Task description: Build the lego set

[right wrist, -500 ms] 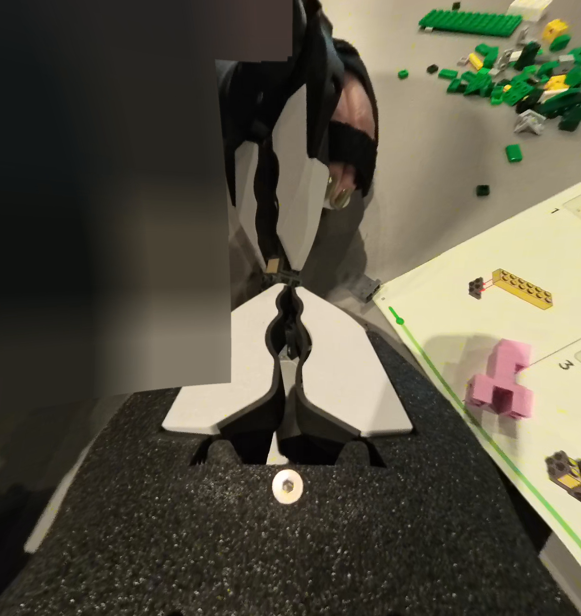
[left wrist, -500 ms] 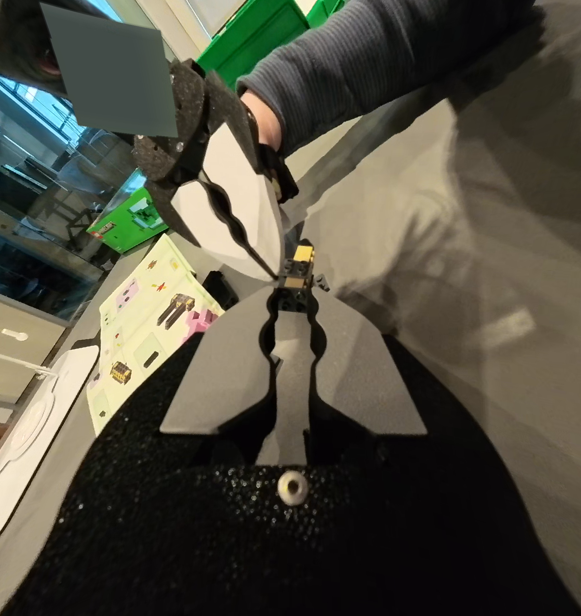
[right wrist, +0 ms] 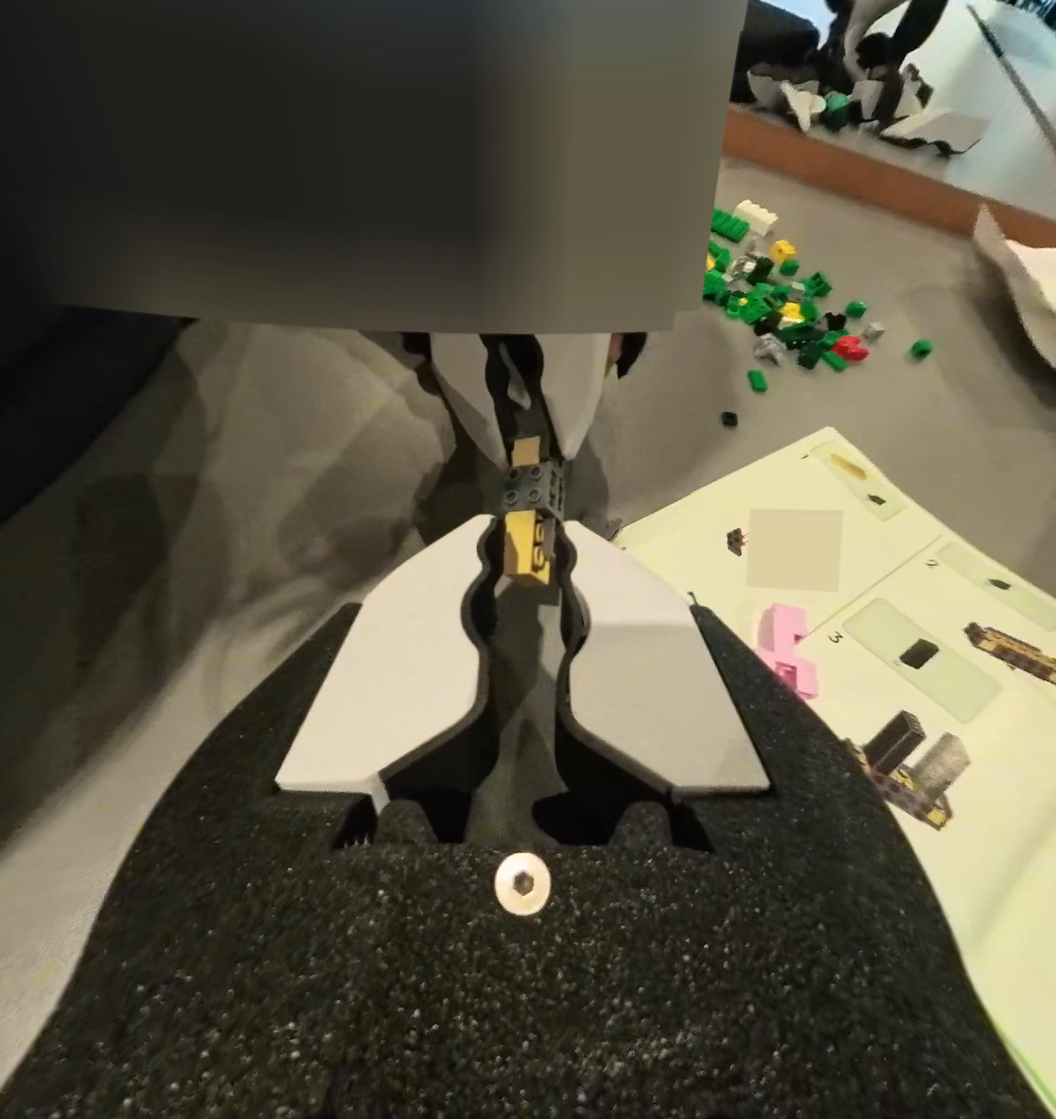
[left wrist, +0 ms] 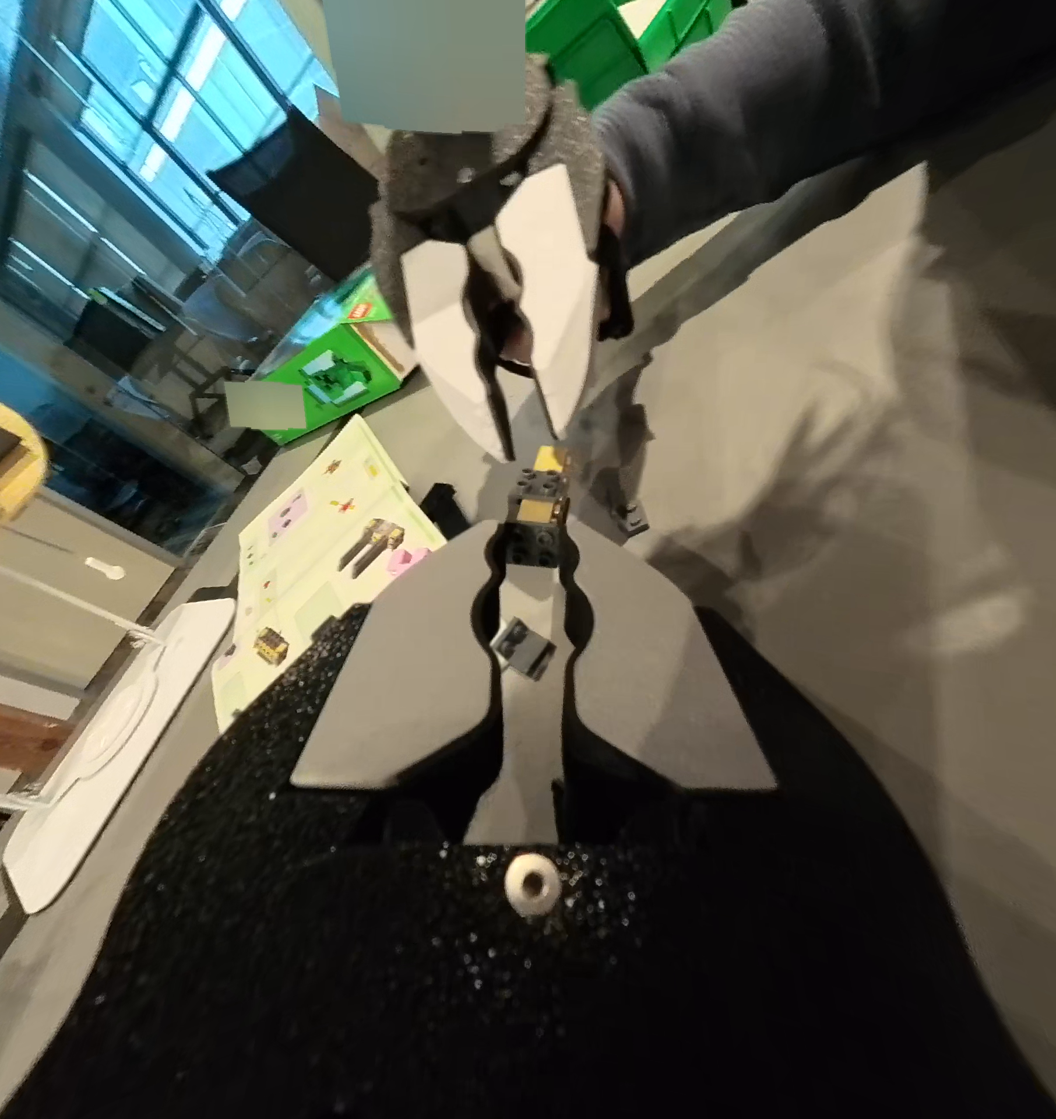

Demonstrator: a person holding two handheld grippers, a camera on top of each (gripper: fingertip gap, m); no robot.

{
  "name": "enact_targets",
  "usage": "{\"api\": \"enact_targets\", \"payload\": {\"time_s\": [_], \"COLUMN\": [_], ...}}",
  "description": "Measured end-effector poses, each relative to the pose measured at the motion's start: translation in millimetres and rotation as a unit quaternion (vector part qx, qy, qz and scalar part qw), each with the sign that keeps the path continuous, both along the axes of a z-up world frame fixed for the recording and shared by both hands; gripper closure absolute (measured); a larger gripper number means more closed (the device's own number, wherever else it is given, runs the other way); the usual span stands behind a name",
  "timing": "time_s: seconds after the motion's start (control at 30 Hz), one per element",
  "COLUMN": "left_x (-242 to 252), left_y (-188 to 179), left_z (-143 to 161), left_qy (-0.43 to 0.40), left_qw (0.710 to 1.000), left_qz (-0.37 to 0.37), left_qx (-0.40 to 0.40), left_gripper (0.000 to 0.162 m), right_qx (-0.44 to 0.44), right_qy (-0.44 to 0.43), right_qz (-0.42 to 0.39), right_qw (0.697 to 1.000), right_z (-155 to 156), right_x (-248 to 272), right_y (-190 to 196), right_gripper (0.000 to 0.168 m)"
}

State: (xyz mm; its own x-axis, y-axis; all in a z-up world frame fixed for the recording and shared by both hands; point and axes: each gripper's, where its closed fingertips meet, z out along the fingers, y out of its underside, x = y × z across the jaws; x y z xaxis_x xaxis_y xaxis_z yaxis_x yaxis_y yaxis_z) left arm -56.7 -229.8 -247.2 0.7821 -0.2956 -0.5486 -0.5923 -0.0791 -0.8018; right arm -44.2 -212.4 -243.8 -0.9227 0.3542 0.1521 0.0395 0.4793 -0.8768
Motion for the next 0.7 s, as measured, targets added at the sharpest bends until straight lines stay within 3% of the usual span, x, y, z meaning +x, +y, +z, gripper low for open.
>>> {"api": "enact_targets", "payload": {"time_s": [0.03,0.3,0.7], "left_x": [-0.5,-2.2,-2.5], "left_y": [-0.1,-0.2,1.4], "left_z": [1.0,4.7,6.6], "left_qy": [0.001,-0.005,-0.029], "left_qw": [1.000,1.000,0.999], "left_qz": [0.002,0.007,0.015], "left_qx": [0.003,0.013,0.010], "left_gripper": [0.146,0.146,0.146], "right_qx": [0.002,0.026,0.042], "right_qy": [0.009,0.085,0.122], "right_qz": [-0.003,-0.027,-0.046], "right_qw": [1.000,0.996,0.991], "right_z": [0.5,5.5,2.1], "right_x": [-0.1,-6.5,-13.0], "right_y": [-0.6,-12.4,-18.0], "right_gripper": [0.152,0.139,0.152]}}
